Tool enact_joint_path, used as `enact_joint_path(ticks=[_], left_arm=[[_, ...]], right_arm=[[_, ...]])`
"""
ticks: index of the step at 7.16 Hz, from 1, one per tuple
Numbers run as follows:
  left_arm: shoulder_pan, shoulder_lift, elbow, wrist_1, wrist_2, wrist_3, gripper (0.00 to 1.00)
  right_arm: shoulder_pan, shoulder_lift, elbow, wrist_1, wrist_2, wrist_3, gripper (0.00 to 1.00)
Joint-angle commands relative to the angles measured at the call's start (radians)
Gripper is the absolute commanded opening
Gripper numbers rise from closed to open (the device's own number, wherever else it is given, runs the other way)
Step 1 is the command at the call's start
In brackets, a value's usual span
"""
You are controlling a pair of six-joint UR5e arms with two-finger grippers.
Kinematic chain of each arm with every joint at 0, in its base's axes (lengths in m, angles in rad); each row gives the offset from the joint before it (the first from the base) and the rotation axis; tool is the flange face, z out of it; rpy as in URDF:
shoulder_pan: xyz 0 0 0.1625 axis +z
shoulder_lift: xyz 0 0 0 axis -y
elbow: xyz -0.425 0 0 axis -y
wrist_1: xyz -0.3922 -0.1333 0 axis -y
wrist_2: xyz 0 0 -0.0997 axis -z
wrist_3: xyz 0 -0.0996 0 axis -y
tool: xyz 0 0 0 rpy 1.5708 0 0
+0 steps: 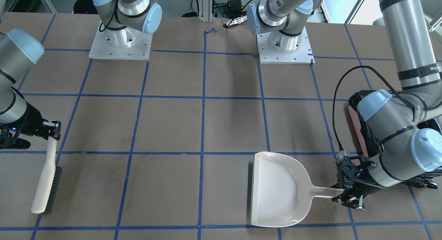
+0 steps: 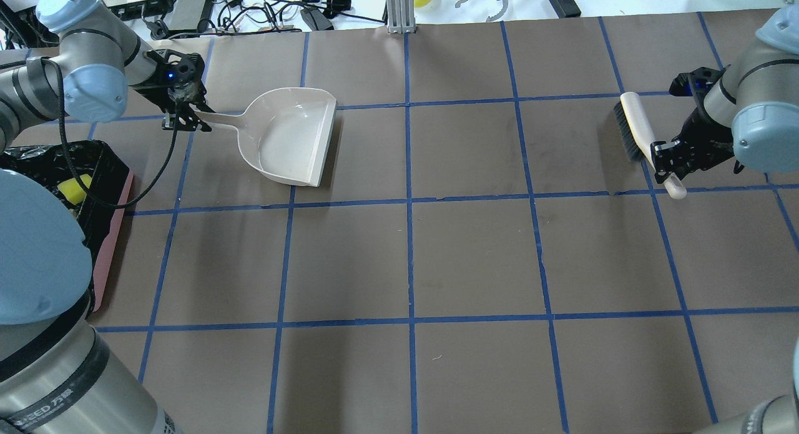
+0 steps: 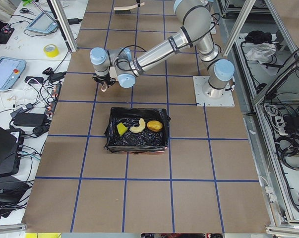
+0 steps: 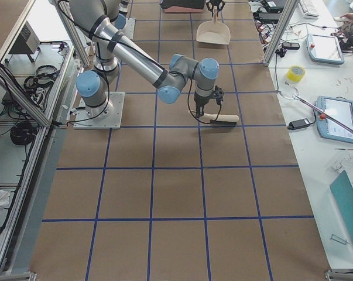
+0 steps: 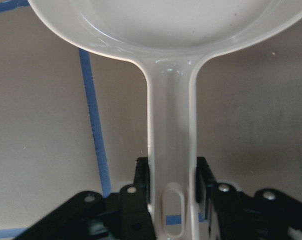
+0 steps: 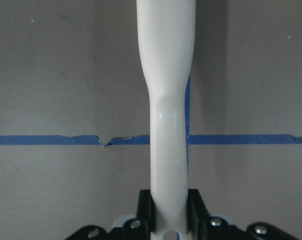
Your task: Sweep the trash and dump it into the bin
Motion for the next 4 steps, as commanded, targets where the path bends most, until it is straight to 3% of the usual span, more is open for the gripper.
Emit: enact_joint_path(ticks=[1,3,4], left_arm=[[-0.014,-0.006,-0.004,0.010,0.004,0.003,0.00],[-0.014,-0.004,-0.009,0.010,0.007,0.000,0.00],[-0.014,-0.006,-0.009,0.011,0.006,0.000,0.00]], right_arm=[[0.000,-0.004,0.019,-0.011,-0.007,-0.007,0.04],[0.000,-0.006,0.019,0.005,-0.010,0.017,0.80],[0.000,-0.006,0.016,0.000,-0.016,0.016,0.99]])
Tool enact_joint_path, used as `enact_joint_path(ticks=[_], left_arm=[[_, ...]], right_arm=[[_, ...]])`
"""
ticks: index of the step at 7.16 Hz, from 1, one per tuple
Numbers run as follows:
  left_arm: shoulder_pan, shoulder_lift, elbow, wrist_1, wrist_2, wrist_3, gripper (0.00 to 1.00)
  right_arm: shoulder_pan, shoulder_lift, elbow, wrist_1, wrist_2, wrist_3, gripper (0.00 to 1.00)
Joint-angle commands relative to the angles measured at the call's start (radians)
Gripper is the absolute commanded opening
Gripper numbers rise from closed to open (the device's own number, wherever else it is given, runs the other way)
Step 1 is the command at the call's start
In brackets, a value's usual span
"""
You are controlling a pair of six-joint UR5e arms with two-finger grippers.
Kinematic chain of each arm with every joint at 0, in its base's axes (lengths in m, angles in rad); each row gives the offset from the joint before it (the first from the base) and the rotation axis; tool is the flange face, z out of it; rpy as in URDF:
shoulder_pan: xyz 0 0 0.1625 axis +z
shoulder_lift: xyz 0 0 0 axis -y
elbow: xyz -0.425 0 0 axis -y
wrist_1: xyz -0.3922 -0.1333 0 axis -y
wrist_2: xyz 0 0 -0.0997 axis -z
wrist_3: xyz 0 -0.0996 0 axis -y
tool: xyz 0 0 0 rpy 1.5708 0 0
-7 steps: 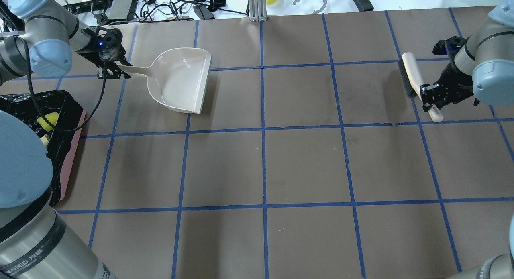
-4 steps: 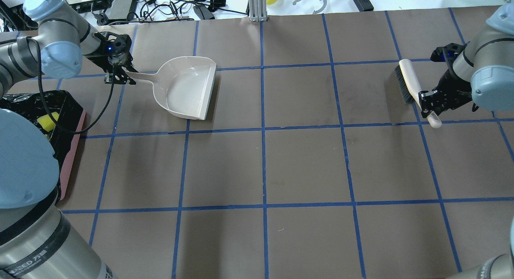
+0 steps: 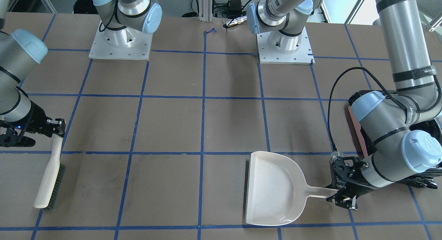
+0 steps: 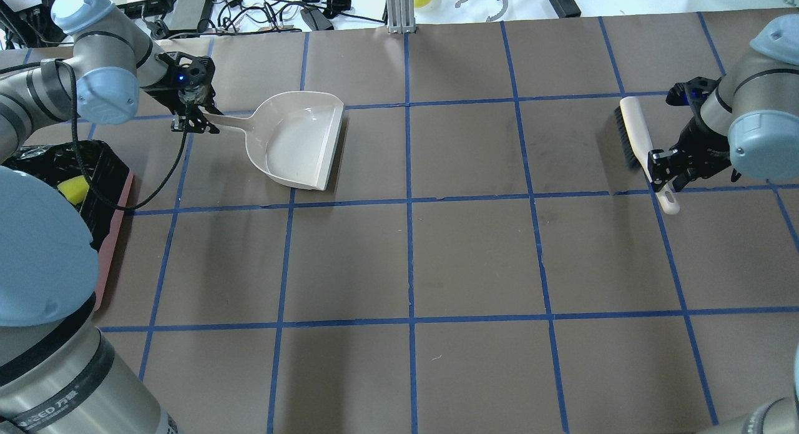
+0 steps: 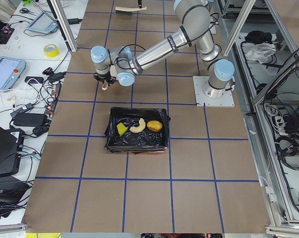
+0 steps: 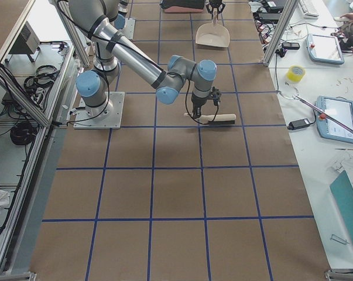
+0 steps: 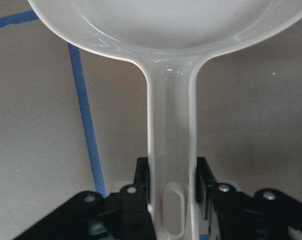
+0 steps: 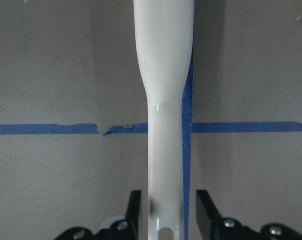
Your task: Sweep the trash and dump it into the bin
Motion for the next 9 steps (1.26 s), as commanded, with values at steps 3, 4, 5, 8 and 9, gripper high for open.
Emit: enact_joint_path(ticks=[3,4,5,8,9], left_arm=[[0.000,0.010,-0.011,0.000,0.001,-0.008,0.72],[0.000,0.020,-0.012,0.001,0.001,-0.023,0.73],[0.001,0.046,-0.018,0.009,0.003,-0.161,0.75],[-0.016,0.291,-0.075,-0.138,0.059,-0.594,0.77],[-0.017,0.371,-0.080,-0.204,0.056,-0.779,0.80]], right_arm=[[0.002,-0.025,-0.093,0.078,-0.003,-0.001,0.99],[0.014,-0.058,-0.178,0.234,0.010,0.011,0.99],[0.030,-0.069,-0.259,0.362,0.028,0.069,0.99],[0.312,-0.204,-0.320,0.510,0.016,0.427,1.00],[0.317,-0.258,-0.318,0.577,0.016,0.436,1.00]])
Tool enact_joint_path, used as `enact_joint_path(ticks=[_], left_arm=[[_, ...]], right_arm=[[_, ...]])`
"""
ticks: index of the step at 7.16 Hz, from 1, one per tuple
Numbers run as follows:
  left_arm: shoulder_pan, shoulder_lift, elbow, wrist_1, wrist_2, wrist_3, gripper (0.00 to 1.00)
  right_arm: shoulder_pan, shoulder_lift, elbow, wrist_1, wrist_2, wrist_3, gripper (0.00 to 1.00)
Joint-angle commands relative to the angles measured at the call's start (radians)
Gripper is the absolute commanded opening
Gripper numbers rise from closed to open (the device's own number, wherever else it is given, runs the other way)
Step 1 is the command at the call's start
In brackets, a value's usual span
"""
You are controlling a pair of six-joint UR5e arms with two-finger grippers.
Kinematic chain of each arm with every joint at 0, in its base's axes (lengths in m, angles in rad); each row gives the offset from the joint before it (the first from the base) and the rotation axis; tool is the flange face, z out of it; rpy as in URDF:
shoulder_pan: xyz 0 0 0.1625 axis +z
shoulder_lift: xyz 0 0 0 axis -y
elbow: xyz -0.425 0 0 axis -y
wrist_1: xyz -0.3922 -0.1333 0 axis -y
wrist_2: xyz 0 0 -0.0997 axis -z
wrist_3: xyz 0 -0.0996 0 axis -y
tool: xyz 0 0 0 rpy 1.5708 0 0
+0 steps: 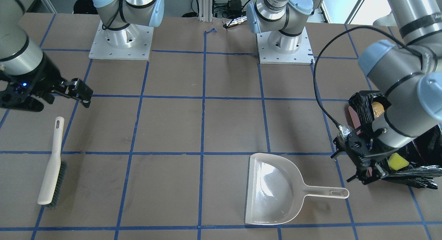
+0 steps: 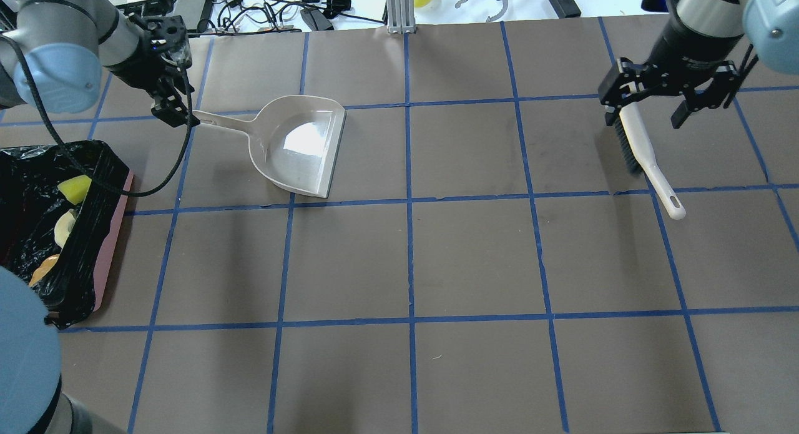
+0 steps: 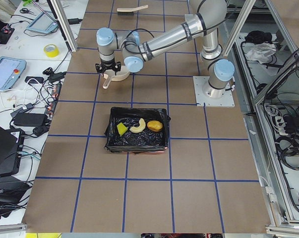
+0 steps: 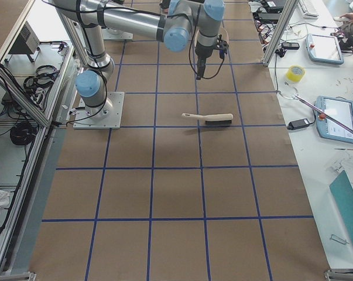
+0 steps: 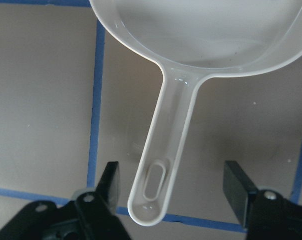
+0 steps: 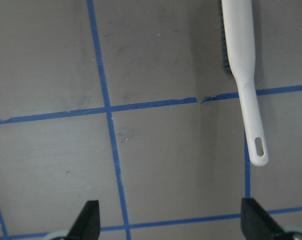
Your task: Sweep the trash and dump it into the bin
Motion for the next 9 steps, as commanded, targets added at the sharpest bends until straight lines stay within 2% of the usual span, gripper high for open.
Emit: enact_joint_path(ticks=[1,2,3,4,5,6,8,9], left_arm=[[-0.003,0.179,-0.026,-0.145,-0.001,-0.311,0.87],[-0.020,0.259,-0.049,-0.186,0.008,-0.320,1.00],[-0.024,0.316,-0.056,-0.228,0.006,-0.411,1.00],[-0.069,0.353,-0.057,-0.292,0.009,-0.606,1.00],[-0.139,0.367,-0.050,-0.335,0.054,-0.846,1.00],[-0.211,0.350,-0.043,-0.332,0.144,-1.077,1.00],[-0.273,0.332,-0.037,-0.316,0.139,-1.383,1.00],[-0.275,0.310,-0.018,-0.302,0.136,-1.425,1.00]], right_arm=[[0.051,-0.113,-0.008,0.124,0.011,0.061,1.00],[0.057,-0.152,-0.012,0.178,0.013,0.058,1.00],[0.063,-0.180,0.006,0.210,0.008,0.052,1.00],[0.063,-0.168,-0.003,0.191,0.003,0.052,1.00],[0.077,-0.155,-0.012,0.157,0.000,0.053,1.00],[0.094,-0.131,-0.017,0.119,0.005,0.058,1.00],[0.120,-0.109,-0.046,0.108,0.013,0.065,1.00],[0.120,-0.112,-0.042,0.112,0.002,0.065,1.00]])
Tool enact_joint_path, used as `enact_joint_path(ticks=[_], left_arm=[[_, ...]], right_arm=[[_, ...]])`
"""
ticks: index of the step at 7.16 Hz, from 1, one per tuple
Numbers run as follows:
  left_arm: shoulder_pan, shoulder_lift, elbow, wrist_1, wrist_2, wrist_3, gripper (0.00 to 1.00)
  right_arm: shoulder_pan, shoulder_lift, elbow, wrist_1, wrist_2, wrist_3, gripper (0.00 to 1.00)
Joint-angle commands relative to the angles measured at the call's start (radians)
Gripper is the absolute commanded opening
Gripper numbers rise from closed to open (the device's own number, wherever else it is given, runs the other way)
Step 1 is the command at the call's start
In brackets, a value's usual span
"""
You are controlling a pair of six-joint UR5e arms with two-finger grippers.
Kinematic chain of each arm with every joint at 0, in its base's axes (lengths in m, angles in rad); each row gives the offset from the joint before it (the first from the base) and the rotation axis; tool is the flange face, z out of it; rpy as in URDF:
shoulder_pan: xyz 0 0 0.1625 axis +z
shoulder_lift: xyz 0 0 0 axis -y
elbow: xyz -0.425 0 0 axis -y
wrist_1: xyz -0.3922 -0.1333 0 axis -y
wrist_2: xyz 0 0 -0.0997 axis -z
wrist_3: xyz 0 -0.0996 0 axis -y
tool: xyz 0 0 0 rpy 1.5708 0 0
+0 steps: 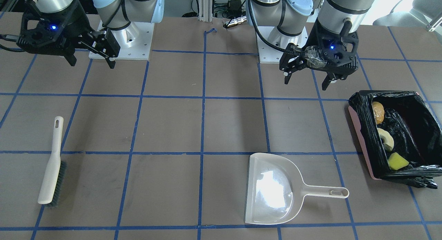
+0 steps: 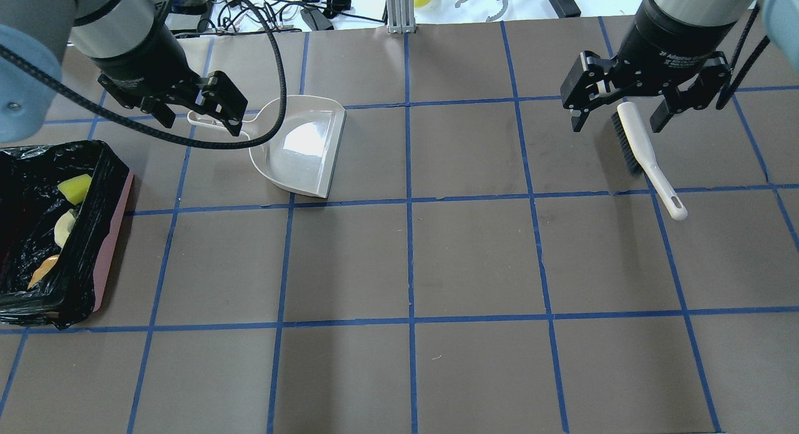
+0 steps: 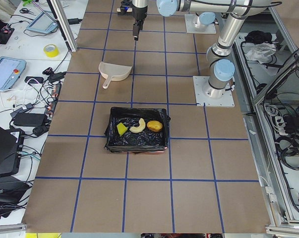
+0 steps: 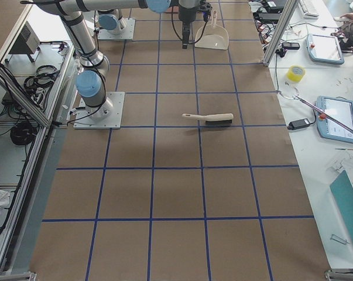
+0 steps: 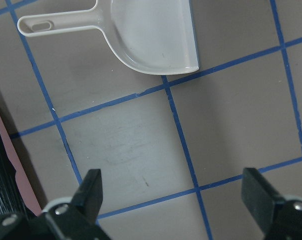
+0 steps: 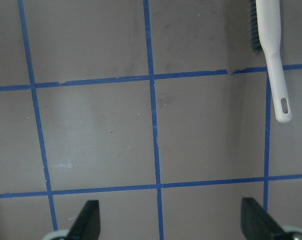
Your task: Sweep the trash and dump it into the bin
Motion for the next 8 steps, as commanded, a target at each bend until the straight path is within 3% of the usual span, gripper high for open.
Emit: enact_joint_path(ticks=[1,4,8], left_arm=[[-0.018,-0.025,0.026,0.008,-0.001,-0.113,1.00],[-0.021,-0.009,0.011,0.005,0.012,-0.091,1.00],[-0.013,0.001,0.007,0.012,0.014,-0.083,1.00]], right_arm=[[0.004,0.004,-0.002,0.000,0.002,0.001,1.00],[0.002,0.001,0.002,0.002,-0.056,-0.031,1.00],[0.002,0.003,0.005,-0.003,-0.042,-0.031,1.00]])
